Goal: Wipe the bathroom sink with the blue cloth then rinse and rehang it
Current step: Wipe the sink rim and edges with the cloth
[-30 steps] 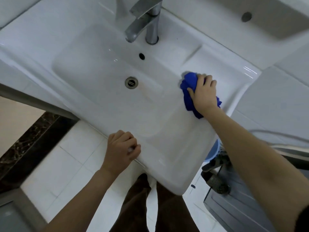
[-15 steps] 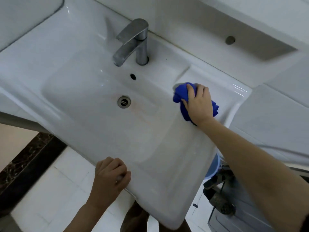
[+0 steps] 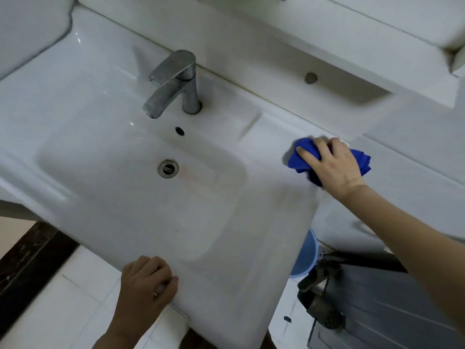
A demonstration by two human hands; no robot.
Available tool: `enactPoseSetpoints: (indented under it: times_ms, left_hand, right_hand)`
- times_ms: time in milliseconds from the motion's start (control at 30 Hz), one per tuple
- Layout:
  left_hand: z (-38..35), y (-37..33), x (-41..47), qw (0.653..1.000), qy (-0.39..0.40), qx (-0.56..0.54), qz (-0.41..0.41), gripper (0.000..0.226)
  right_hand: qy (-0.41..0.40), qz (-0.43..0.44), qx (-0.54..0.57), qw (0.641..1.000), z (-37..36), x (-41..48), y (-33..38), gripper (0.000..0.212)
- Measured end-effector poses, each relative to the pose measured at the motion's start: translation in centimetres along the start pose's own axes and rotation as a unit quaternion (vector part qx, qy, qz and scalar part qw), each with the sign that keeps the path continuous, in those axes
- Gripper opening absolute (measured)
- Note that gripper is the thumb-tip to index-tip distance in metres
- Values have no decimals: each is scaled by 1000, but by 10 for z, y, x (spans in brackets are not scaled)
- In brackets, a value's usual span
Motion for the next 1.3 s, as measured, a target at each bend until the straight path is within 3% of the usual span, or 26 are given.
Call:
enactPoseSetpoints:
  times_ms: [267, 433, 533, 600, 667, 733, 800, 833, 867, 933, 1000, 1033, 1167, 1300]
  left_hand:
    - [-4, 2, 0, 1000, -17, -4, -7, 22]
    - [-3, 2, -3, 1000, 12, 0, 14, 22]
    - [0, -1, -2, 1000, 12, 3, 13, 23]
    - [1, -3, -1, 1000, 10, 9, 16, 23]
    - [3, -3, -1, 1000, 10, 18, 19, 24]
    - [4, -3, -1, 1000, 18, 17, 19, 24]
    - [3, -3, -3, 1000, 15, 17, 17, 23]
    - [2, -2, -4, 1000, 11, 17, 17, 23]
    - [2, -1, -3, 1000, 6, 16, 18, 23]
    - [2, -2, -3, 1000, -3, 16, 23, 23]
    - [1, -2, -4, 1000, -6, 18, 24, 23]
    - [1, -2, -4, 1000, -5, 14, 23, 23]
    - [4, -3, -4, 1000, -1, 1, 27, 19]
    - [7, -2, -7, 999, 35, -16, -22, 17]
  right_hand:
    - [23, 73, -39, 996, -57, 112, 64, 64]
    - [71, -11, 8, 997, -56, 105, 72, 62]
    - [59, -144, 185, 970, -52, 44, 78, 50]
    - [120, -190, 261, 939, -46, 8, 114, 51]
    - [162, -156, 327, 918, -32, -21, 173, 53]
    - [162, -40, 363, 917, -12, -53, 236, 54]
    - [180, 59, 368, 911, -9, -70, 252, 55]
    - [167, 63, 362, 915, -16, -63, 238, 55]
    - [156, 27, 350, 923, -26, -47, 216, 54]
    - [107, -126, 306, 938, -45, -6, 156, 52]
    - [68, -264, 253, 928, -54, 20, 112, 50]
    - [52, -287, 238, 927, -53, 21, 112, 50]
    - [93, -230, 307, 919, -28, -30, 211, 50]
    - [149, -72, 388, 907, -5, -79, 288, 54]
Point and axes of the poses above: each hand's wrist, its own x-axis towards the middle knuckle, its own z-axis out of the back of the hand, y = z × x, the point moved 5 cm from there along x, towards the middle knuckle, and after that the axes turned 15 degrees about x, right-handed, at the moved point
